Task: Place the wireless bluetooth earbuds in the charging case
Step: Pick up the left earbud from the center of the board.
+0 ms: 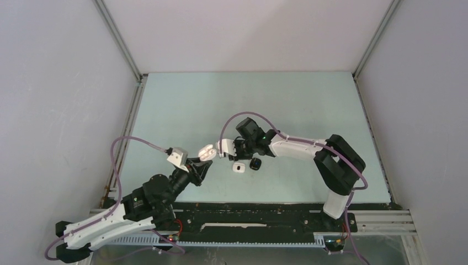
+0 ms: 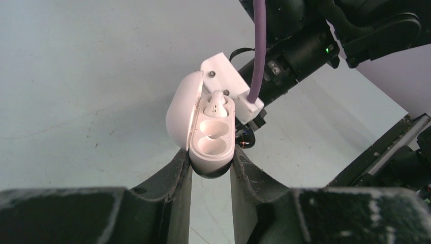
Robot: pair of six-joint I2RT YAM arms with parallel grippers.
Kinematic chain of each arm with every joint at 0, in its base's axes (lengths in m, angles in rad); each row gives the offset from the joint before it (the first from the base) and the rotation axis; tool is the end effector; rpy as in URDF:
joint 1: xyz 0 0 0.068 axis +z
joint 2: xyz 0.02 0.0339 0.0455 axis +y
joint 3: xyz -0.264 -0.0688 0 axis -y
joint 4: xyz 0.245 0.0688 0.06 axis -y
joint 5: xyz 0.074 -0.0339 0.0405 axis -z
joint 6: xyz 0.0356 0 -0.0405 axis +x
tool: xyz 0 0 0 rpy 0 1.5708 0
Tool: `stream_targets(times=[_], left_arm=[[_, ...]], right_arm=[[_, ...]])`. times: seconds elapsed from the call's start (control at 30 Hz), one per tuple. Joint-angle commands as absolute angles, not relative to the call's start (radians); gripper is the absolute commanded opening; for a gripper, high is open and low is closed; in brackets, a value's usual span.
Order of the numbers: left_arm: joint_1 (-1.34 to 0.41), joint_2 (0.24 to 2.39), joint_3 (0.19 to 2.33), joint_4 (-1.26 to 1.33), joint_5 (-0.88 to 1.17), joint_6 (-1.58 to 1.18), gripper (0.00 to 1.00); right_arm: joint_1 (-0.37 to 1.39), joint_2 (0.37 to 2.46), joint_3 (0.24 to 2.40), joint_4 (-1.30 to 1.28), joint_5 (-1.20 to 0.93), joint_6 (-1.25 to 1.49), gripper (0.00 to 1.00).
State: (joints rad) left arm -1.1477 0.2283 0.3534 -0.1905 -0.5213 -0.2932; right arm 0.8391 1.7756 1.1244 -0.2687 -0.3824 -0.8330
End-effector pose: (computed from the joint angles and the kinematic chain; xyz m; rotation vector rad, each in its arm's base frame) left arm 0.0585 -0.0867 0.2565 0.3032 1.6433 -0.6768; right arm 0.2372 0.2840 0.1861 -1.9275 1.5256 0.4773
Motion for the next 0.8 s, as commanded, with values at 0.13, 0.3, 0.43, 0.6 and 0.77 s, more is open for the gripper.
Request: stream_targets(times=[0.13, 0.3, 0.43, 0.6, 0.77], left_arm=[[-1.152, 0.19, 0.317, -0.19, -0.569, -0.339, 0.0], [-1.152, 0.184, 0.315, -0.187, -0.57, -0.338, 0.0], [-1.152, 0.191, 0.316, -0.181, -0.568, -0.331, 0.0], [-1.152, 0.201, 0.312, -0.174, -0.562, -0.329, 0.0], [-1.152, 0.204, 0.311, -0.169, -0.559, -0.328, 0.0]], right_arm=[[0.871, 1.855, 1.129, -0.109, -0.223, -0.919, 0.3], [0.864, 1.893, 1.128, -0.061, -0.18, -0.914, 0.31], [0.851, 1.909, 1.129, -0.031, -0.163, -0.904, 0.31], [0.845, 1.928, 1.128, -0.009, -0.145, -0.906, 0.3], [0.832, 1.95, 1.137, -0.011, -0.146, -0.898, 0.29]])
